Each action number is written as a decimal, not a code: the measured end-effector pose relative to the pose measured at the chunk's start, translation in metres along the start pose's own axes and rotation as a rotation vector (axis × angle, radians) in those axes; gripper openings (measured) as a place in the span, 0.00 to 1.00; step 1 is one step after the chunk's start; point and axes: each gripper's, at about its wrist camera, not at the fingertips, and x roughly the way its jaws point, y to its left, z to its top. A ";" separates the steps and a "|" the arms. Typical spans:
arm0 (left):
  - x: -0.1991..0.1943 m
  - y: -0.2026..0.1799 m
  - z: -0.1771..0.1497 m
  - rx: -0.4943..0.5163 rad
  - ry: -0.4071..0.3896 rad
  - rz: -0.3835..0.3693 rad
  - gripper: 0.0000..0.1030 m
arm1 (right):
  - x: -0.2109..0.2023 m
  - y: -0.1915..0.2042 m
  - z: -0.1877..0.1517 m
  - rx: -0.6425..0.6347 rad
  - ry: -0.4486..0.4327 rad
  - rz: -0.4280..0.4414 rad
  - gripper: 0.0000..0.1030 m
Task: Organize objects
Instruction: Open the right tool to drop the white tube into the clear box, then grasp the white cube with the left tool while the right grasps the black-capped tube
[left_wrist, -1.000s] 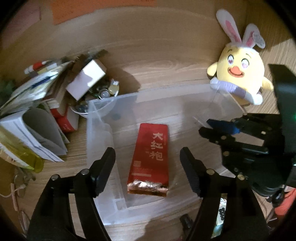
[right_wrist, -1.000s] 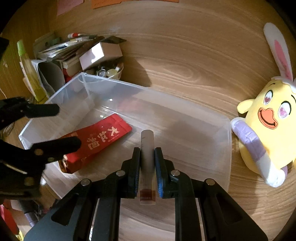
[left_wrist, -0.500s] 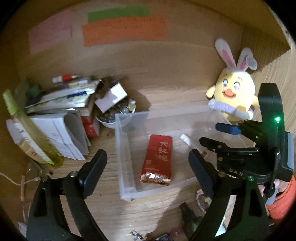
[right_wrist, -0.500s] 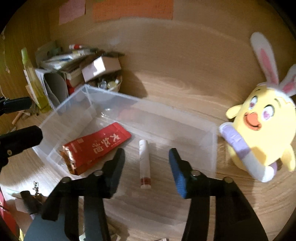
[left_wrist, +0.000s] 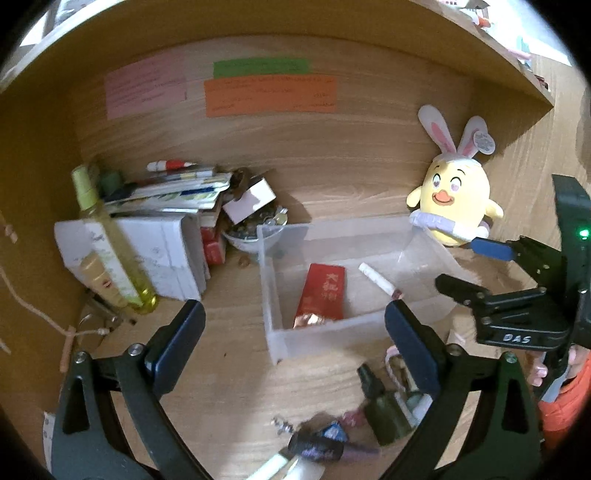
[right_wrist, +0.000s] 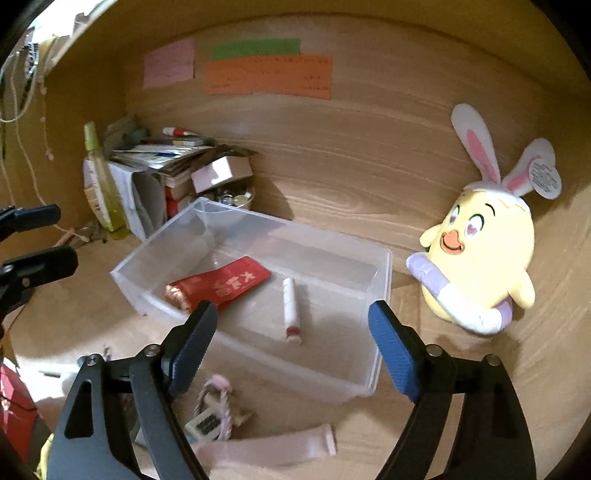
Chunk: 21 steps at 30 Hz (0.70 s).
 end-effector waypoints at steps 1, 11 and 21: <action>-0.003 0.002 -0.004 -0.001 0.001 0.004 0.96 | -0.004 0.001 -0.003 0.003 -0.004 0.005 0.79; -0.017 0.017 -0.053 -0.016 0.055 0.042 0.96 | -0.030 0.016 -0.036 0.036 -0.009 0.058 0.80; -0.006 0.022 -0.110 -0.047 0.168 0.000 0.96 | -0.025 0.039 -0.060 0.035 0.051 0.126 0.80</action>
